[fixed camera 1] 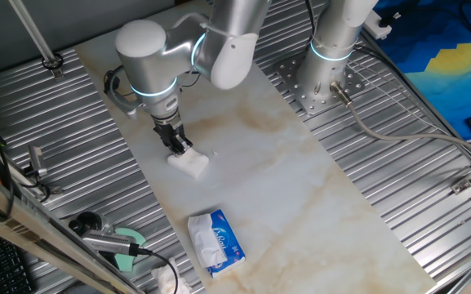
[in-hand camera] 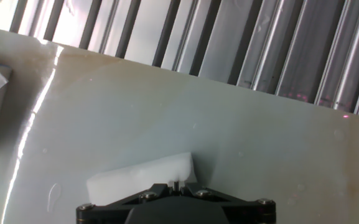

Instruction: Clean the tabletop with a sponge

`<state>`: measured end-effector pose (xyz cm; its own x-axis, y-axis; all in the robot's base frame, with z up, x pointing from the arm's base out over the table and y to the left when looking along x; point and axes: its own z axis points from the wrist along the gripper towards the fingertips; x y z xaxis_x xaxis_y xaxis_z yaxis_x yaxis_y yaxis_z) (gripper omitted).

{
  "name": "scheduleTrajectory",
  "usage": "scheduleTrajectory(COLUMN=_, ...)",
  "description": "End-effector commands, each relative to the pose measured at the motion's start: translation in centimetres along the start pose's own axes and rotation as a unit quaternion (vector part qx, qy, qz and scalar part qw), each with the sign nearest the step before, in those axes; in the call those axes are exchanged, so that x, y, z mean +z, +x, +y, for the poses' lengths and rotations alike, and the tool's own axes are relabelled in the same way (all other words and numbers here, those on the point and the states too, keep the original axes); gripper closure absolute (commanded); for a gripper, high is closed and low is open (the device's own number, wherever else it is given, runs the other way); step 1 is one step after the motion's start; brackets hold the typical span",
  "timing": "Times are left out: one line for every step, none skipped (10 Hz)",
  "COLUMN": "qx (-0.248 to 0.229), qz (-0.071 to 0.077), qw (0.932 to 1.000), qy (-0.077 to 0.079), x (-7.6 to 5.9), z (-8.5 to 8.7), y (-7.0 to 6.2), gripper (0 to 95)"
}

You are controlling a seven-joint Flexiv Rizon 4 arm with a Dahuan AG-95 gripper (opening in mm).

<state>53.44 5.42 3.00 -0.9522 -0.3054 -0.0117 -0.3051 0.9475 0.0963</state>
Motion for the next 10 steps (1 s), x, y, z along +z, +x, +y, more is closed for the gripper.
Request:
scheduleTrajectory(qx=0.003, qz=0.000, qw=1.0000, qy=-0.001, x=0.0, z=0.0, y=0.0, gripper=95.0)
scheduleTrajectory(qx=0.011, qz=-0.001, qw=0.9999, qy=-0.004, x=0.0, z=0.0, y=0.0, gripper=95.0)
scheduleTrajectory(qx=0.023, qz=-0.002, qw=0.9997, qy=-0.005, x=0.1, z=0.7, y=0.2, gripper=95.0)
scheduleTrajectory(qx=0.028, qz=-0.002, qw=0.9996, qy=-0.005, x=0.1, z=1.2, y=0.3, gripper=95.0)
scheduleTrajectory(qx=0.034, qz=-0.002, qw=0.9994, qy=-0.005, x=0.2, z=1.6, y=0.4, gripper=95.0)
scheduleTrajectory(qx=0.041, qz=-0.002, qw=0.9991, qy=-0.005, x=0.3, z=2.1, y=0.4, gripper=95.0)
scheduleTrajectory(qx=0.047, qz=-0.004, qw=0.9989, qy=-0.005, x=0.5, z=2.6, y=0.5, gripper=95.0)
scheduleTrajectory(qx=0.057, qz=-0.004, qw=0.9984, qy=-0.004, x=0.6, z=3.2, y=0.6, gripper=95.0)
scheduleTrajectory(qx=0.062, qz=-0.003, qw=0.9981, qy=-0.004, x=0.7, z=3.5, y=0.5, gripper=95.0)
scheduleTrajectory(qx=0.072, qz=0.000, qw=0.9974, qy=-0.003, x=0.6, z=4.2, y=0.4, gripper=95.0)
